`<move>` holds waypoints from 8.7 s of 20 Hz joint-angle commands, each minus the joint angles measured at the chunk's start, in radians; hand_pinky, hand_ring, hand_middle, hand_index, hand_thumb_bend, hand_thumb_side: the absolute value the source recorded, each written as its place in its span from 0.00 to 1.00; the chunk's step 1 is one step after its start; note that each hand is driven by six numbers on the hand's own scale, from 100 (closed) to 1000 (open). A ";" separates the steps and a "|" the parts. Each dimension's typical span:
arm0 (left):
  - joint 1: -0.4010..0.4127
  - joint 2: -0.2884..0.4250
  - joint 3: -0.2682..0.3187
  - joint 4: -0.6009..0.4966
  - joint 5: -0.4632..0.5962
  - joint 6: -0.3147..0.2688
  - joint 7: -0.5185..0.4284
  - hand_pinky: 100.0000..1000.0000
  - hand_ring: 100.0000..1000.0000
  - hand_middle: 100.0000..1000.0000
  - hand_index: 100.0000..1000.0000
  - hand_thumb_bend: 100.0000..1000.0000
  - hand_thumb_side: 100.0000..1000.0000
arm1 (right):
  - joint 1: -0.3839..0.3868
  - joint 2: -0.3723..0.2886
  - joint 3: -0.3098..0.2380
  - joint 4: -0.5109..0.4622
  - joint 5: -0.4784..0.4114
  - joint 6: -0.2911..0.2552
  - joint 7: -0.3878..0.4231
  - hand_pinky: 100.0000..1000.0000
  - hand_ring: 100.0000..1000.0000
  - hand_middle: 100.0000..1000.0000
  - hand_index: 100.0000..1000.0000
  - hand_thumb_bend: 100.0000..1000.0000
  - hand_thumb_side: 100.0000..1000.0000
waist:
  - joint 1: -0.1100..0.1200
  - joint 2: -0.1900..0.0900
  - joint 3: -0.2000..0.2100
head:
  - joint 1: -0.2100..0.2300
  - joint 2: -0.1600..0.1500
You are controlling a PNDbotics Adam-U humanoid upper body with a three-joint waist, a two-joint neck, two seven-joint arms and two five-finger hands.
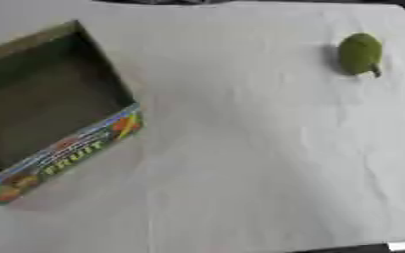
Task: Pick up objects on the table and place them in the box.
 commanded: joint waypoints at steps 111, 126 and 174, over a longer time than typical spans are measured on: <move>-0.014 0.013 -0.004 -0.014 0.016 -0.015 -0.112 0.59 0.69 0.63 0.82 0.00 0.53 | -0.473 -0.197 0.294 0.917 0.511 -0.100 0.876 0.96 1.00 0.96 1.00 0.00 0.24 | -0.034 0.096 0.094 | -0.082 -0.099; -0.008 0.005 -0.002 -0.014 0.015 -0.014 -0.118 0.59 0.69 0.63 0.82 0.00 0.53 | -0.454 -0.188 0.282 1.014 0.582 -0.056 0.857 0.95 1.00 0.96 1.00 0.00 0.27 | -0.037 0.105 0.102 | -0.076 -0.104; 0.008 0.010 0.002 -0.014 0.007 -0.016 -0.100 0.59 0.69 0.61 0.82 0.00 0.53 | -0.315 -0.211 0.275 0.663 0.496 0.002 0.512 0.70 0.58 0.48 0.64 0.00 0.19 | -0.041 0.089 0.099 | -0.208 -0.066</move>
